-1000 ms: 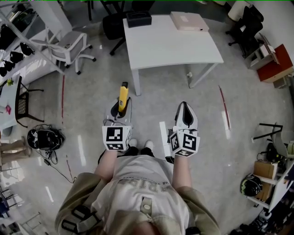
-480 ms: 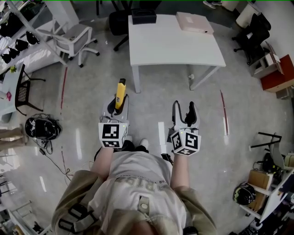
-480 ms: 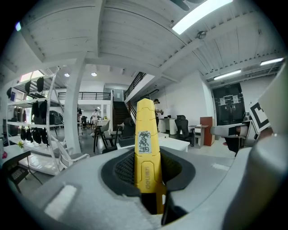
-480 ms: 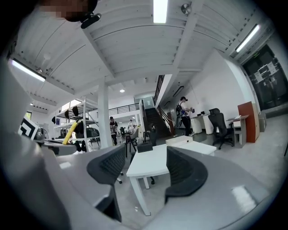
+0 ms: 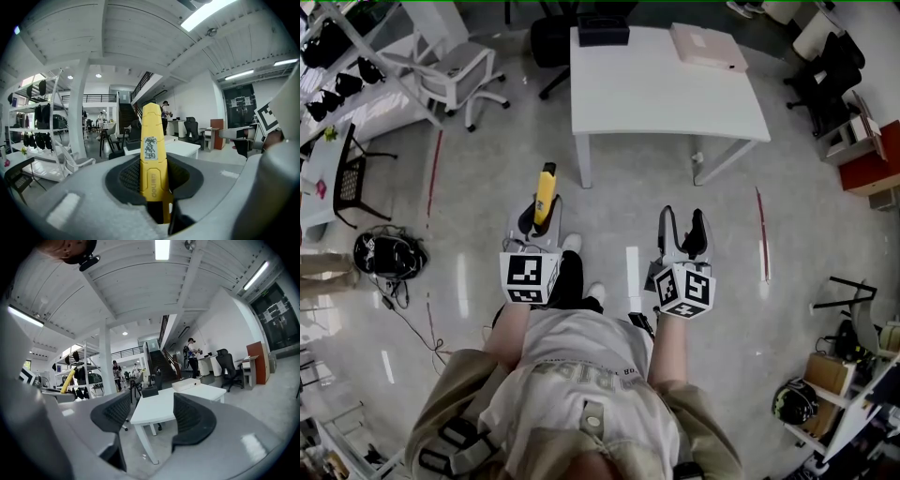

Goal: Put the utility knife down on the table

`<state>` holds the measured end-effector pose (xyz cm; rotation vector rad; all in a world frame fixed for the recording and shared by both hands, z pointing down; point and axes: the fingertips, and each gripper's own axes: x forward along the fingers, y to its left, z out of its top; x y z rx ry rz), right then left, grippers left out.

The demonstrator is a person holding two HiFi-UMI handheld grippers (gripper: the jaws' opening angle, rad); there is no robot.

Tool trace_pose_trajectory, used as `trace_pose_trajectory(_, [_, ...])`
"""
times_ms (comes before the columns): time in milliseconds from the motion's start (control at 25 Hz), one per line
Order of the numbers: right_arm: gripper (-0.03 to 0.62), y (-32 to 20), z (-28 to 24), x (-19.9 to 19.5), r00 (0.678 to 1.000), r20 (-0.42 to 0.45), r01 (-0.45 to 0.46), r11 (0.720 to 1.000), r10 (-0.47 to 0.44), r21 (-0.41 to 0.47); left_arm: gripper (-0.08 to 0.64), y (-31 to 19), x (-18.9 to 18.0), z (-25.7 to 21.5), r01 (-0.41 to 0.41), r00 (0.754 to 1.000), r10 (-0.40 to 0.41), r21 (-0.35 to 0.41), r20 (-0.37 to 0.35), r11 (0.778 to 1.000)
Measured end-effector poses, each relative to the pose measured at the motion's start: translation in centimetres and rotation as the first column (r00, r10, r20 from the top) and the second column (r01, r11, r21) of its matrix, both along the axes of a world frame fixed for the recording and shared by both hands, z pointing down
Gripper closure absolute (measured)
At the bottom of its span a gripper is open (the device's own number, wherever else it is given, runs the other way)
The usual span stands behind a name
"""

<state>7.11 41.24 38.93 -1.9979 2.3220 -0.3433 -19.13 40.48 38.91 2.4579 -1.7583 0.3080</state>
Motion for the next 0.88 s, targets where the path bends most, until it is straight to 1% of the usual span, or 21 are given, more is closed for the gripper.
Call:
trace_pose_trajectory(120, [0.321, -1.3, 0.7, -0.5, 1.0, -0.003, -0.01, 1.0, 0.009, -0.011, 0.466, -1.7, -0.3, 1.0, -0.021, 1.0, 0.021, -0.015, 0.003, 1.0])
trace_pose_trajectory(200, [0.321, -2.6, 0.9, -0.7, 1.0, -0.004, -0.022, 1.0, 0.022, -0.014, 0.466, -3.6, -0.3, 1.1, -0.038, 0.999, 0.038, -0.01, 0.003, 0.999])
trace_pose_trajectory(480, [0.321, -9.6, 0.6, -1.4, 0.996, -0.01, -0.088, 0.996, 0.088, -0.009, 0.466, -12.6, -0.7, 0.4, -0.116, 0.993, 0.116, 0.013, 0.005, 0.993])
trace_pose_trajectory(680, [0.321, -14.6, -0.1, -1.9, 0.989, -0.011, -0.146, 0.989, 0.147, 0.013, 0.466, -19.3, -0.8, -0.3, -0.179, 0.984, 0.179, 0.033, -0.001, 0.983])
trace_pose_trajectory(880, [0.322, -17.8, -0.3, -2.2, 0.979, -0.012, -0.202, 0.979, 0.202, 0.009, 0.466, -23.9, -0.2, -0.4, -0.249, 0.968, 0.249, 0.032, -0.007, 0.968])
